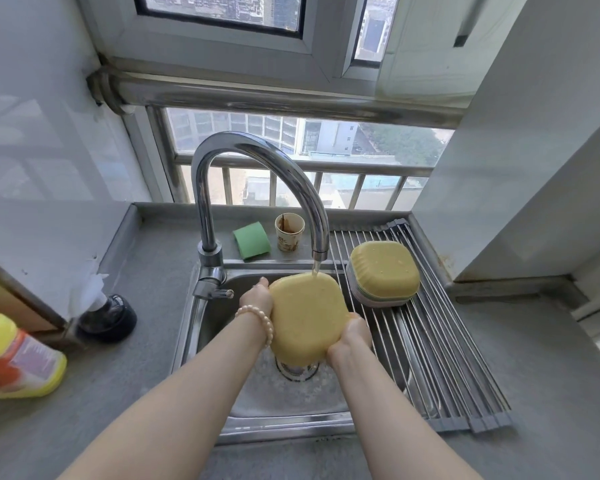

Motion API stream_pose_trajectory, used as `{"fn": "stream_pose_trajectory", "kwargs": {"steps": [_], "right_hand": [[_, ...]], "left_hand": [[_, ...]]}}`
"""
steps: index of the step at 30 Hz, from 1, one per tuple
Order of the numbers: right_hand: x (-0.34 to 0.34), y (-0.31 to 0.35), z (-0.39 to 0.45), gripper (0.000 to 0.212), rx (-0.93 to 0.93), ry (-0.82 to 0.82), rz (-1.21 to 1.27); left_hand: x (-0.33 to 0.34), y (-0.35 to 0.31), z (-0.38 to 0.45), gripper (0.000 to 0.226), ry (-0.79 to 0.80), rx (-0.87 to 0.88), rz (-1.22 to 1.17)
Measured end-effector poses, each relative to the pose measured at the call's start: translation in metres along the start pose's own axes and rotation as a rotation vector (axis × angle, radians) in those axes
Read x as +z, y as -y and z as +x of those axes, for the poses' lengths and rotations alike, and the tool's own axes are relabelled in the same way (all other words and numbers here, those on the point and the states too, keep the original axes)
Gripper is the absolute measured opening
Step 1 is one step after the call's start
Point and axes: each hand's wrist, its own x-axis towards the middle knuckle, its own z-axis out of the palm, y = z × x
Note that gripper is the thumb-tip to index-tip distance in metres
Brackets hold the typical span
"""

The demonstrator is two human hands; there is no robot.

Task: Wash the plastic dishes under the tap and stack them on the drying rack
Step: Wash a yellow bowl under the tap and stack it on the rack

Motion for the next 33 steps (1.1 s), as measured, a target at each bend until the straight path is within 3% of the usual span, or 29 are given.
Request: {"fn": "stream_pose_trajectory", "kwargs": {"steps": [2,5,9,11,16,20,23,25,27,30,33], "right_hand": [[0.002,0.003,0.001,0.014,-0.021,-0.033,0.028],[0.009,0.011,-0.003,0.016,-0.062,-0.085,0.091],[0.017,0.015,-0.006,0.025,-0.199,-0.092,0.025],[0.019,0.013,-0.004,0.034,-0.373,-0.078,-0.110],[0.010,0.010,-0.011,0.056,-0.996,0.020,-0.571],[-0.006,0.003,-0.006,0.055,-1.555,0.264,-0.848],[-0.014,-0.002,-0.003,0.053,-2.002,0.513,-0.943],[-0.018,-0.003,-0.002,0.053,-2.173,0.599,-1.035],[-0.026,-0.001,0.005,0.053,-2.203,0.662,-1.168],[-0.044,0.003,0.006,0.067,-2.045,0.699,-1.563],[-0.039,0.005,-0.018,0.102,-1.646,0.559,-2.156]], "left_hand": [[0.002,0.001,-0.009,0.041,-0.053,0.068,-0.063],[0.013,0.008,-0.042,0.039,-0.083,0.309,0.139],[0.015,0.027,-0.056,0.063,-0.079,0.395,0.269],[0.014,0.025,-0.047,0.068,-0.029,0.293,0.225],[-0.003,0.013,-0.041,0.098,0.361,-0.363,-0.214],[-0.029,-0.006,-0.030,0.093,0.596,-0.521,-0.334],[-0.040,-0.014,-0.021,0.066,0.627,-0.518,-0.282],[-0.046,-0.014,-0.024,0.053,0.623,-0.478,-0.226],[-0.049,-0.012,-0.025,0.056,0.661,-0.430,-0.247],[-0.049,-0.001,-0.018,0.067,0.715,-0.366,-0.317],[-0.036,0.018,-0.011,0.070,0.637,-0.220,-0.328]]}}
